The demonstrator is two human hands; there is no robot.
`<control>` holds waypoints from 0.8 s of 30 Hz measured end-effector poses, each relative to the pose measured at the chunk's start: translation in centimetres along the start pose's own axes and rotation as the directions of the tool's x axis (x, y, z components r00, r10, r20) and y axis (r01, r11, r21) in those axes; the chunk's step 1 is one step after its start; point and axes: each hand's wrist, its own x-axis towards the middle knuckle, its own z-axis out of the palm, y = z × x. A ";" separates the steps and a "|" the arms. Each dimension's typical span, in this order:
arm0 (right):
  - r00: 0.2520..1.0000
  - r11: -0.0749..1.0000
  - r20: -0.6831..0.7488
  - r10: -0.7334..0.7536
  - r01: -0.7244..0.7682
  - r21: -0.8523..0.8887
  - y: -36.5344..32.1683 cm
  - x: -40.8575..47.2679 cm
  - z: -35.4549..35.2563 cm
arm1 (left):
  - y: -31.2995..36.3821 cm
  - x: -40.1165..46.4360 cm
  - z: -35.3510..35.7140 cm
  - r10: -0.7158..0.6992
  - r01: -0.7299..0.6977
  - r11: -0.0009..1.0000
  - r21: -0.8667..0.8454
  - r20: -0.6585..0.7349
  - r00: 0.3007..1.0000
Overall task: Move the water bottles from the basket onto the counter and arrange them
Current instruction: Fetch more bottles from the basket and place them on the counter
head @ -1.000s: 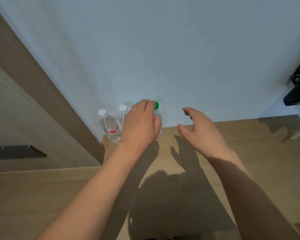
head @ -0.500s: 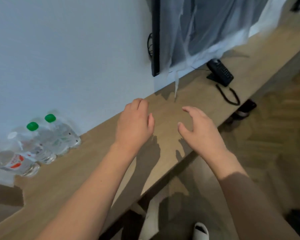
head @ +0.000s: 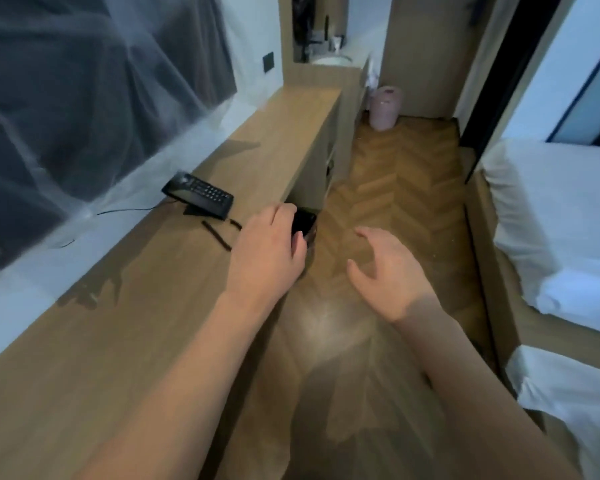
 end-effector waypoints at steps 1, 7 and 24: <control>0.999 0.999 -0.013 0.032 -0.032 0.001 1.7 0.8 -0.8 | 1.1 1.6 1.0 0.019 -0.019 1.000 -0.013 0.005 1.000; 0.983 0.987 -0.099 0.157 -0.152 0.053 8.5 7.7 -2.9 | 4.1 10.5 8.5 0.085 -0.078 0.993 -0.093 0.068 0.994; 0.944 0.956 -0.174 0.280 -0.291 -0.037 25.2 40.4 -8.7 | 6.9 44.9 29.9 0.206 -0.189 0.968 -0.167 0.087 0.975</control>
